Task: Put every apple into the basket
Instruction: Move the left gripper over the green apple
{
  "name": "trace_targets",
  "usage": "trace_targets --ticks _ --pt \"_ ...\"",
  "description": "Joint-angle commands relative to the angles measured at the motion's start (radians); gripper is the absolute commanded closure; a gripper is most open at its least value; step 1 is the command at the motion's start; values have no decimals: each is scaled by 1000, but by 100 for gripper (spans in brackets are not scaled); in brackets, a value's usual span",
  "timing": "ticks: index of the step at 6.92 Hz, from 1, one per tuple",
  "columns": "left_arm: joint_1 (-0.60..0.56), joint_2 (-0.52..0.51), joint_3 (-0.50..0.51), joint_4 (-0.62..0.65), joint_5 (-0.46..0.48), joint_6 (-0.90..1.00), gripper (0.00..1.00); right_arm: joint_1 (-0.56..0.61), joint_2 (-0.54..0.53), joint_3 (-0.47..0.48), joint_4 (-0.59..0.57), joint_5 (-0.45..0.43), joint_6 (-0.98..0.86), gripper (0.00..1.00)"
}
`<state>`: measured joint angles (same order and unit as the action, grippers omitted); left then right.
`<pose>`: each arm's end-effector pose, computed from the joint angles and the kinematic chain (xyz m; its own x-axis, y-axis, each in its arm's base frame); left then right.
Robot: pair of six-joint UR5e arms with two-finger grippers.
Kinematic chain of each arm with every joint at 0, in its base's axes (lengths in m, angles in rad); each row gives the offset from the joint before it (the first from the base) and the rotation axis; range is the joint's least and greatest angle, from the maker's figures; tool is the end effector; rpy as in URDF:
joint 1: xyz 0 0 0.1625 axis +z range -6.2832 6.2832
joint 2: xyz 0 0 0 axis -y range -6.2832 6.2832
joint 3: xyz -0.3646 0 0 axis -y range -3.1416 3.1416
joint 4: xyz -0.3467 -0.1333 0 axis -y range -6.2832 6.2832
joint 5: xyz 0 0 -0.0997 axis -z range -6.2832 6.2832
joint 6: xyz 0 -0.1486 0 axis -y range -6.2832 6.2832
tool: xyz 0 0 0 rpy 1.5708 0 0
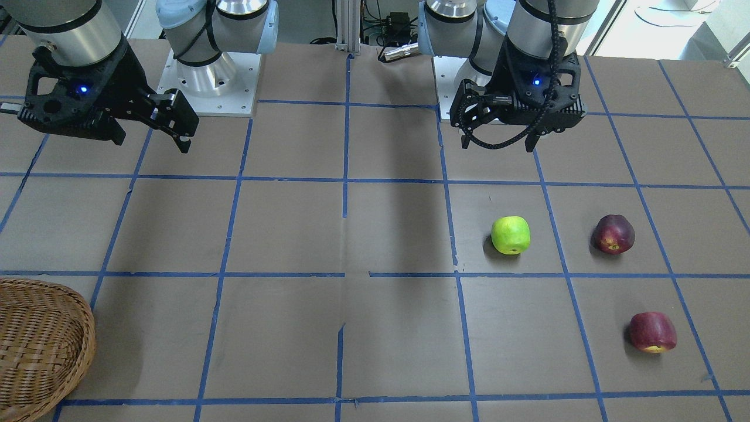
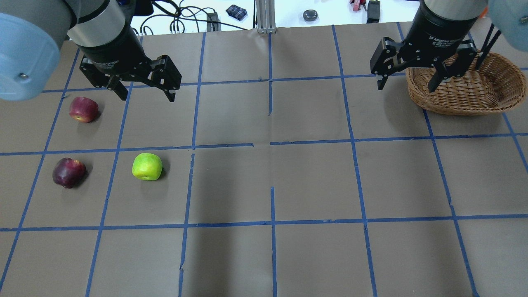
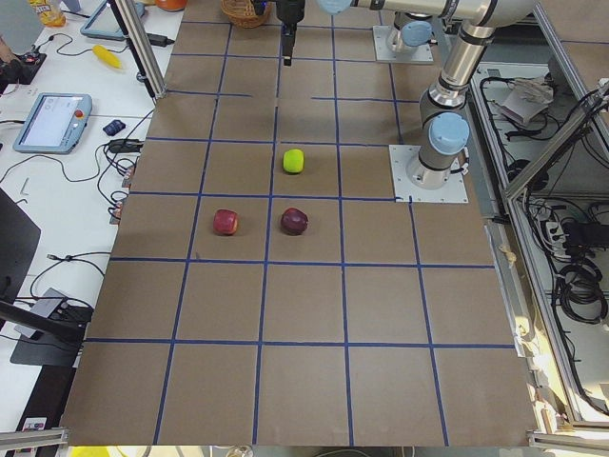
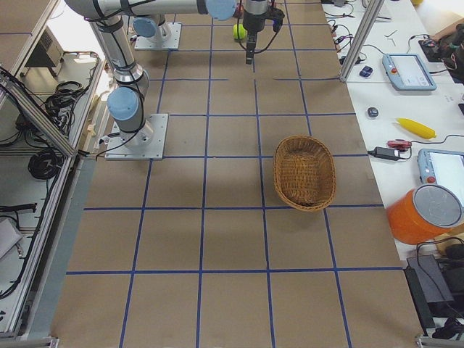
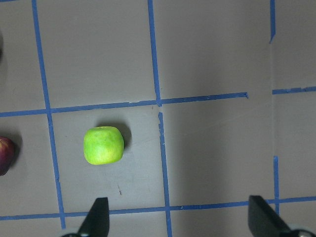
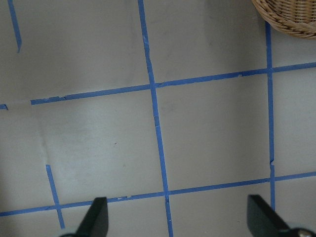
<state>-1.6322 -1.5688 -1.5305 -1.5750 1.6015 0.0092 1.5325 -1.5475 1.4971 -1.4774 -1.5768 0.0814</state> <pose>-0.1562 -0.4422 0.3971 -0.9971 0.0693 -0.0310 0.0705 0.9968 -0.0378 0.1152 -0.4527 0.3917 -0.9928 0.1191 0.0095 0.1194 0.9919 0.0423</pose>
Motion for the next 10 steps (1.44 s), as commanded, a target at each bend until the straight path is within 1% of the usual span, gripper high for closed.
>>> trace_targets --ticks 1,4,6,7,8,9,10 --pt "0 0 -2 0 0 0 0 -2 1 0 -4 -2 1 0" --pt "0 1 -5 0 2 1 0 -2 1 0 -7 -2 0 0" --pt "23 0 -8 -6 9 17 0 -2 1 0 -6 -2 -2 0" --pt "40 1 -31 -7 14 24 0 -2 1 0 -9 -2 -5 0" --pt "66 3 -74 -3 12 43 0 -3 0 0 -3 -3 -8 0" --pt "122 1 -141 10 8 75 0 -2 0 0 -1 -3 -8 0" --pt "183 -10 -240 86 11 107 0 -3 1 0 -9 -5 -12 0"
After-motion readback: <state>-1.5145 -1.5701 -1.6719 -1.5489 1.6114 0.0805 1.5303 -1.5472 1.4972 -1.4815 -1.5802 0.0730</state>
